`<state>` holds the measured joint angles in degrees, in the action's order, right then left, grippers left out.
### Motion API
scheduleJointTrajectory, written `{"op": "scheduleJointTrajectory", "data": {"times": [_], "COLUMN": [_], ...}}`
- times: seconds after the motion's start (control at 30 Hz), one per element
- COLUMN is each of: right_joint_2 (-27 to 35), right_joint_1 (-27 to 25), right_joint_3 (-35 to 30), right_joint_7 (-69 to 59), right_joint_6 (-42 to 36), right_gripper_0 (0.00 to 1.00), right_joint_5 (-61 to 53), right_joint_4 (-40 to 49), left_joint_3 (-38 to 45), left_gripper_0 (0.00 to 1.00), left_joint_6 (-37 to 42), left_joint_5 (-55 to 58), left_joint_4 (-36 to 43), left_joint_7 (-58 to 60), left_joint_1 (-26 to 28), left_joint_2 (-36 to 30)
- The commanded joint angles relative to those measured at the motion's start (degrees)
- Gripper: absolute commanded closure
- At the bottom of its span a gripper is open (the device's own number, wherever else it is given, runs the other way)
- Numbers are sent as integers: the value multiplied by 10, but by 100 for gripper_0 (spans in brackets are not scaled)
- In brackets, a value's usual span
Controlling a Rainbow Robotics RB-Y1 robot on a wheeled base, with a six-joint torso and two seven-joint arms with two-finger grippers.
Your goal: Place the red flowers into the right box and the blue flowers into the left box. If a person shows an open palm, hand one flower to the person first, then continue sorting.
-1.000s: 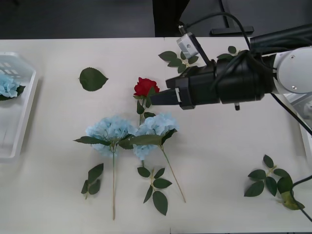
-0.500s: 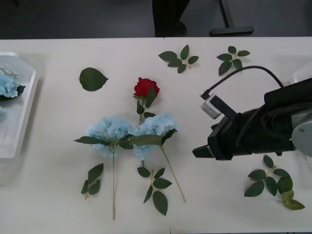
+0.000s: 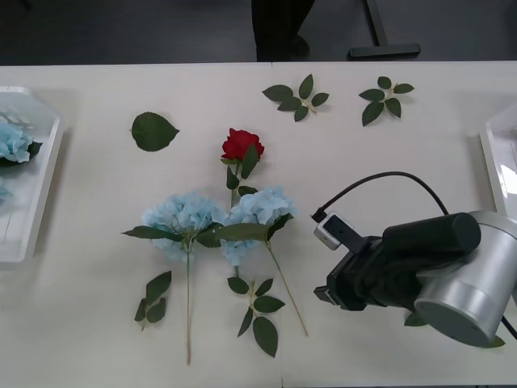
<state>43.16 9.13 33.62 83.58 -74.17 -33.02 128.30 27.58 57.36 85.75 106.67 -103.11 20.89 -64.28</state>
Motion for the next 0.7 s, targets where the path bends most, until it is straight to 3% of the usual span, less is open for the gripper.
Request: {"op": "scheduleJointTrajectory", "data": {"times": [0.03,0.23,0.47,0.7], "right_joint_2": [-48,-120,-187,-209], "right_joint_1": [-1,28,56,62], "right_joint_3": [36,43,45,45], "right_joint_7": [-44,-60,-67,-72], "right_joint_6": [3,17,47,52], "right_gripper_0": [0,0,0,0], "right_joint_5": [45,53,84,91], "right_joint_4": [3,-72,-161,-183], "left_joint_3": [-2,-150,-303,-418], "left_gripper_0": [0,0,0,0], "left_joint_6": [12,11,13,65], "left_joint_5": [-3,-155,-363,-512], "left_joint_4": [100,187,192,190], "left_joint_7": [141,205,218,292], "left_joint_1": [22,-17,-68,-133], "left_joint_2": [18,128,240,302]}}
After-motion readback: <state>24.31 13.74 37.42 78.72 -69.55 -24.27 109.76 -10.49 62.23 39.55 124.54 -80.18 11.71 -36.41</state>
